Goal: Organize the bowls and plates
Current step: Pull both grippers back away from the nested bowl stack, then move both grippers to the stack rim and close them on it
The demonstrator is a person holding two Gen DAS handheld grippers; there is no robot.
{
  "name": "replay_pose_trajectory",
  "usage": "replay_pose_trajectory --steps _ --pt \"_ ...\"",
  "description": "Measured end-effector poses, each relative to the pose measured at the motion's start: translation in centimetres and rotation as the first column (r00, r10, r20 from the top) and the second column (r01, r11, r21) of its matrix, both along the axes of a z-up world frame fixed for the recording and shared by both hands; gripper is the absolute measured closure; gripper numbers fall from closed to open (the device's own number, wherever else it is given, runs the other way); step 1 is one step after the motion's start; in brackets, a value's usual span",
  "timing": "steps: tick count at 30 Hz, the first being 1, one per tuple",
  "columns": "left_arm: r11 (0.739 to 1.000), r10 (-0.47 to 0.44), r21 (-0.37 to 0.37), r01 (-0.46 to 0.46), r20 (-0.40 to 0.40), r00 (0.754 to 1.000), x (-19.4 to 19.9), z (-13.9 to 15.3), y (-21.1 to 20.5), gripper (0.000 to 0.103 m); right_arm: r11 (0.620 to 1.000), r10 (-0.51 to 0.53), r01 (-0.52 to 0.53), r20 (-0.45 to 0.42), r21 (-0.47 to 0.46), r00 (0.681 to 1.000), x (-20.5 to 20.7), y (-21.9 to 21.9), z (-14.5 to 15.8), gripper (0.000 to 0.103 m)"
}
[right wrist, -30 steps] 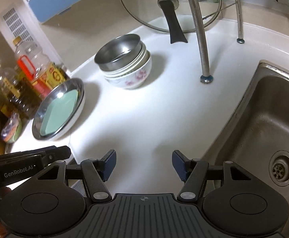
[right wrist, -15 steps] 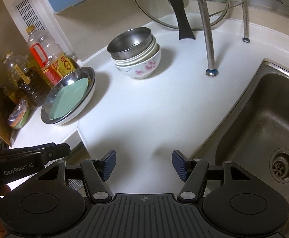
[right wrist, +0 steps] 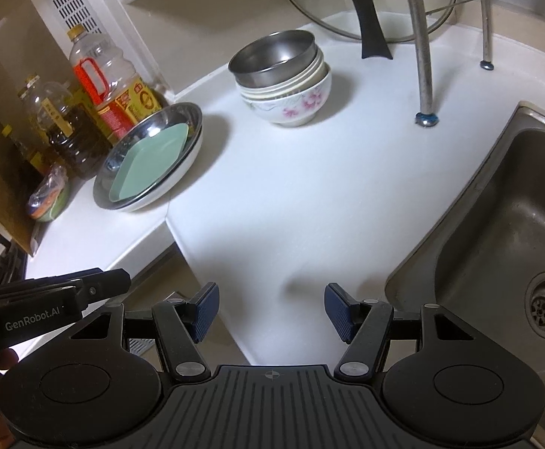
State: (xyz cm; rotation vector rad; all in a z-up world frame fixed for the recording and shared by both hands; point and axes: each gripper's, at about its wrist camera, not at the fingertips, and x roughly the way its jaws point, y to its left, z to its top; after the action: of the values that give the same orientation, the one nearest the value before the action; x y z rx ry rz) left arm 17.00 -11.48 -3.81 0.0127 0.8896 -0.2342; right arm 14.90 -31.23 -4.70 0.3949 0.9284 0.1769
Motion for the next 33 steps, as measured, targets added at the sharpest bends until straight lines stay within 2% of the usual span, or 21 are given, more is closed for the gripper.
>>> replay_pose_trajectory --steps 10,17,24,31,33 --pt "1.0 0.003 -0.012 -0.003 -0.008 1.0 0.8 -0.5 0.6 0.076 1.0 0.002 -0.002 -0.023 -0.009 1.0 0.5 0.6 -0.6 0.041" --pt "0.997 -0.068 -0.018 0.069 0.023 0.997 4.9 -0.2 -0.7 0.076 0.995 -0.092 0.093 0.015 -0.043 0.996 2.2 -1.3 -0.1 0.041" --pt "0.987 -0.15 -0.046 0.156 0.113 0.982 12.2 1.5 -2.4 0.077 0.976 -0.199 0.207 0.123 -0.059 0.972 6.5 -3.0 2.2 0.041" --pt "0.973 -0.201 -0.075 0.22 0.205 0.958 19.4 3.2 -4.4 0.077 0.97 -0.22 0.239 0.283 -0.034 0.934 13.1 -3.2 4.4 0.042" --pt "0.97 -0.216 -0.067 0.235 0.216 0.952 21.0 3.2 -5.0 0.078 0.971 -0.213 0.235 0.313 -0.034 0.926 14.7 -3.1 4.6 0.052"
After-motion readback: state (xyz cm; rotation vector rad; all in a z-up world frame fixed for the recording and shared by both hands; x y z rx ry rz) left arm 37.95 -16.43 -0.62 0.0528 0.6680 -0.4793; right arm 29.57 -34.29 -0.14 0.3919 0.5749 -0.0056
